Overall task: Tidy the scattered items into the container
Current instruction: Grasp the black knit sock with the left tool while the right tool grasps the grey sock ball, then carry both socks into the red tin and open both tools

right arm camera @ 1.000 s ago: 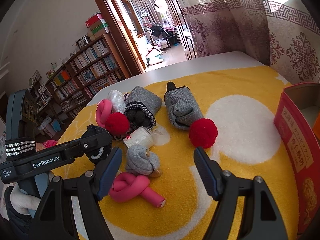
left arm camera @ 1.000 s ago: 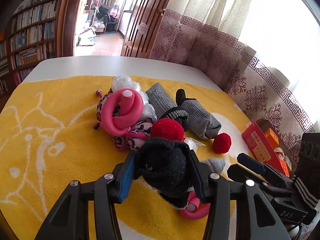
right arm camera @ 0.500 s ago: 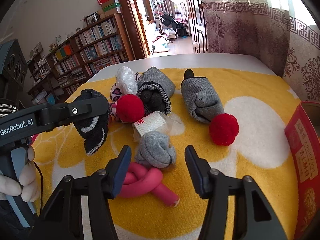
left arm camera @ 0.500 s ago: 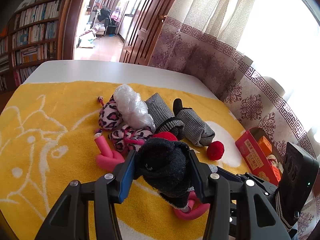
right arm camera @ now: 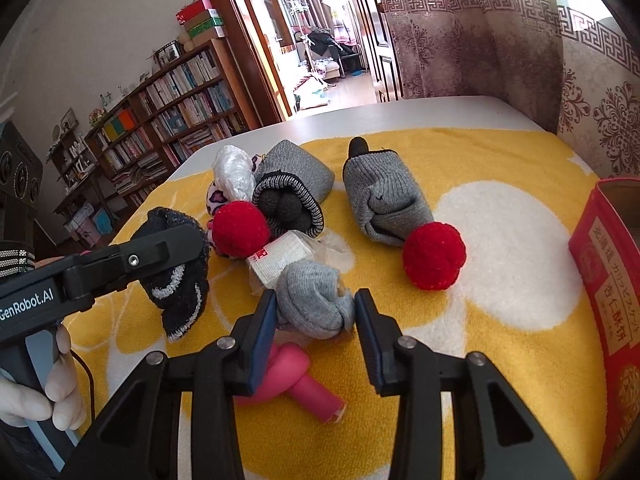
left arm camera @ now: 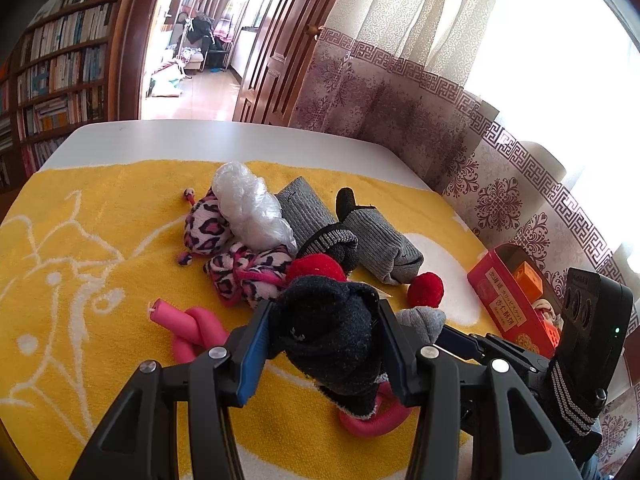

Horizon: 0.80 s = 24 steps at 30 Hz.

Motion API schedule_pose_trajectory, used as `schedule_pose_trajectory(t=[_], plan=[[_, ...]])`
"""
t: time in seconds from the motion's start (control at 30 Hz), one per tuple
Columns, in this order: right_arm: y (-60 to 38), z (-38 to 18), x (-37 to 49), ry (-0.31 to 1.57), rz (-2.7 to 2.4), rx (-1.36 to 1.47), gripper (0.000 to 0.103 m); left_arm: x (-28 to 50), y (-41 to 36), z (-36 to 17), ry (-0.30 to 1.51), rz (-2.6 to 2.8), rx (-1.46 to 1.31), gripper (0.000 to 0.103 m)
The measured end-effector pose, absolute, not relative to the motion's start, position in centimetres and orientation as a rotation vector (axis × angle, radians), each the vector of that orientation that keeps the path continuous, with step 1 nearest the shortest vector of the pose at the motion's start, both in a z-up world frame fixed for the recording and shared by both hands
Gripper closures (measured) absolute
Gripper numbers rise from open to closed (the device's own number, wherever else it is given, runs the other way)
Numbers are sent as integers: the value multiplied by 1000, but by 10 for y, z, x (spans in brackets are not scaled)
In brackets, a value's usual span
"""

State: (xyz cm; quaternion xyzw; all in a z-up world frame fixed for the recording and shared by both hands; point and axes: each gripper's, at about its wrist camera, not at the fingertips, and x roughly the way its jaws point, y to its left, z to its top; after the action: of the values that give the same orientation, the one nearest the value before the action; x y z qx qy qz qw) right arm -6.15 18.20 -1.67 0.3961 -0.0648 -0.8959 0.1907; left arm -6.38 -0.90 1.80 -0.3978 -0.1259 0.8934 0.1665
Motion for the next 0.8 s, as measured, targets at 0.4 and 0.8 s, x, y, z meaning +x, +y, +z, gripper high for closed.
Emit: schedule_pose_trajectory(t=[0.4, 0.8], plan=[[203, 1, -57, -248, -2638, 1029, 60, -55, 9, 22, -238, 2577, -1095, 51], [260, 33, -21, -329, -2807, 938, 60, -48, 32, 21, -133, 2546, -1090, 51]])
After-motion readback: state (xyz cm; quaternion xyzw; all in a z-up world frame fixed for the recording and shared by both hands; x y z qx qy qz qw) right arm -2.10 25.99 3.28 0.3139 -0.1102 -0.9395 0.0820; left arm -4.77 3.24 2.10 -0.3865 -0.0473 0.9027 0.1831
